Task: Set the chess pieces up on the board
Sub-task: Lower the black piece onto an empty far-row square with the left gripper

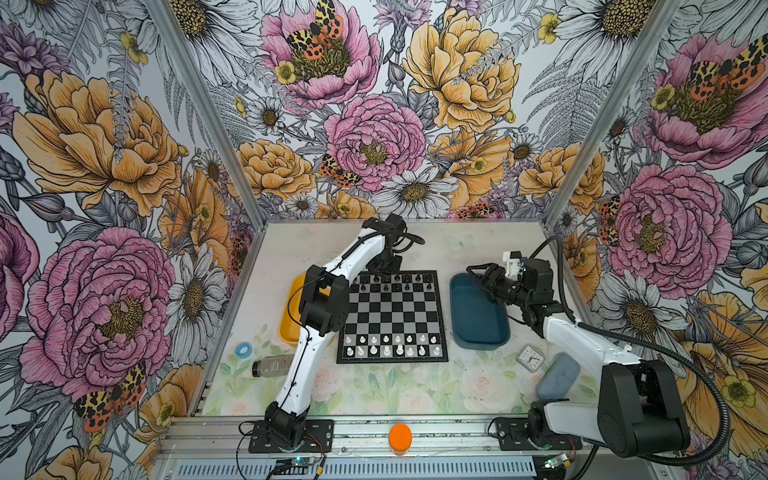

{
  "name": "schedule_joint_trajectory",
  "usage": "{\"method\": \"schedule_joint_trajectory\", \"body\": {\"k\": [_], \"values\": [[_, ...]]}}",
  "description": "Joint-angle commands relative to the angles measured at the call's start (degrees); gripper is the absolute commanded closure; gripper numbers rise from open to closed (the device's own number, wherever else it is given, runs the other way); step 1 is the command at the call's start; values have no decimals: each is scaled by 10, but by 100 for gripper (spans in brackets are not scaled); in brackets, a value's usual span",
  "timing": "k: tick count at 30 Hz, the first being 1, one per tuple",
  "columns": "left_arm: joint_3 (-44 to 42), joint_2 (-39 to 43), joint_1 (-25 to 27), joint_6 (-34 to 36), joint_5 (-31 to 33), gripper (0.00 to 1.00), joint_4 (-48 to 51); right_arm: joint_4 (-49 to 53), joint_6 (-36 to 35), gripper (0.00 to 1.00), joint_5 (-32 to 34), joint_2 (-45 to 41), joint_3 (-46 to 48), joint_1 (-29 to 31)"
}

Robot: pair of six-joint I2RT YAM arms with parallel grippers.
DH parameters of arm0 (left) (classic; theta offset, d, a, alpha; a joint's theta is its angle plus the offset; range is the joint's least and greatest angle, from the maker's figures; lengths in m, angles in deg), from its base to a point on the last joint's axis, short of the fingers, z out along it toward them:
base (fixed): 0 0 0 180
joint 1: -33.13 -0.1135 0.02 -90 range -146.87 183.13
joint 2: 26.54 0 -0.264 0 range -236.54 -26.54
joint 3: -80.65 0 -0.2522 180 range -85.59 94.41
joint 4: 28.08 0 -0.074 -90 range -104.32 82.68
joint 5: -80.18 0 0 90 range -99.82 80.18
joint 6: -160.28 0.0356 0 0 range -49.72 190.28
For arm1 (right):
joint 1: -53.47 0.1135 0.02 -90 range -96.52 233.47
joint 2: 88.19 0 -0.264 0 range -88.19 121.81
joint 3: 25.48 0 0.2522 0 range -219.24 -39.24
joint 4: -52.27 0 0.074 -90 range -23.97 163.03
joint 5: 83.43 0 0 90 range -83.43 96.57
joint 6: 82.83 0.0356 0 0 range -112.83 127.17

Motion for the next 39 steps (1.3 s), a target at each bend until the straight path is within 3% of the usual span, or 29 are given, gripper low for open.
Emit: {"method": "schedule_joint_trajectory", "body": {"k": [1, 28, 39], "values": [[13, -15, -6, 4, 16, 100, 0, -14, 1, 35, -7, 7, -4, -6], [18, -14, -6, 3, 19, 100, 4, -15, 1, 35, -7, 8, -2, -6], [21, -13, -8, 3, 18, 94, 6, -16, 2, 35, -7, 6, 0, -5]]}}
